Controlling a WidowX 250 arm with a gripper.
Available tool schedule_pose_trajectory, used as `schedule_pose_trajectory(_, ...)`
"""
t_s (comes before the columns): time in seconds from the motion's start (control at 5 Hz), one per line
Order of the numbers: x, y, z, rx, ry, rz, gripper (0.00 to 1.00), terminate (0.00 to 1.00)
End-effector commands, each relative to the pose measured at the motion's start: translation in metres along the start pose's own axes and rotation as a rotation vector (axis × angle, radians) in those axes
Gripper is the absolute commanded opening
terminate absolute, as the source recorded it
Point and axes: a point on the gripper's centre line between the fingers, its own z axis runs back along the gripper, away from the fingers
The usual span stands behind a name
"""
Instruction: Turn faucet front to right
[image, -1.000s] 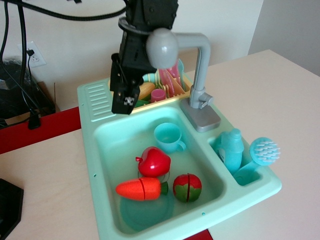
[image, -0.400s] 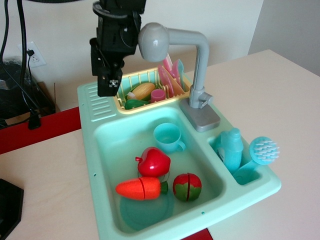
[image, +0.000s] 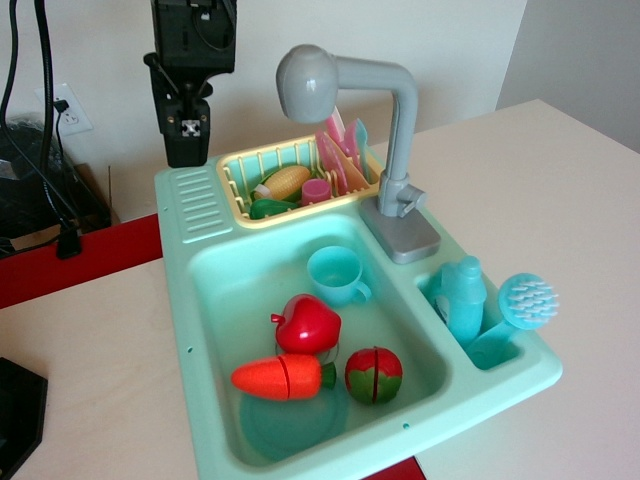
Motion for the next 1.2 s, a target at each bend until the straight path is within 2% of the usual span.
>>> schedule_pose_trajectory(0.0, -0.032, -0.025, 0.021, -0.069, -0.071, -0.05, 1.0, 0.0)
schedule_pose_trajectory(0.2, -0.047, -0.031, 0.011, -0.073, -0.062, -0.063, 1.0, 0.0)
schedule_pose_trajectory(0.4, -0.053, -0.027, 0.006, -0.053, -0.058, -0.061, 1.0, 0.0)
schedule_pose_trajectory(0.8, -0.052, -0.01, 0.009, 0.068, -0.074, -0.038, 1.0, 0.0)
schedule_pose_trajectory(1.0, -0.052, -0.01, 0.009, 0.068, -0.074, -0.038, 1.0, 0.0)
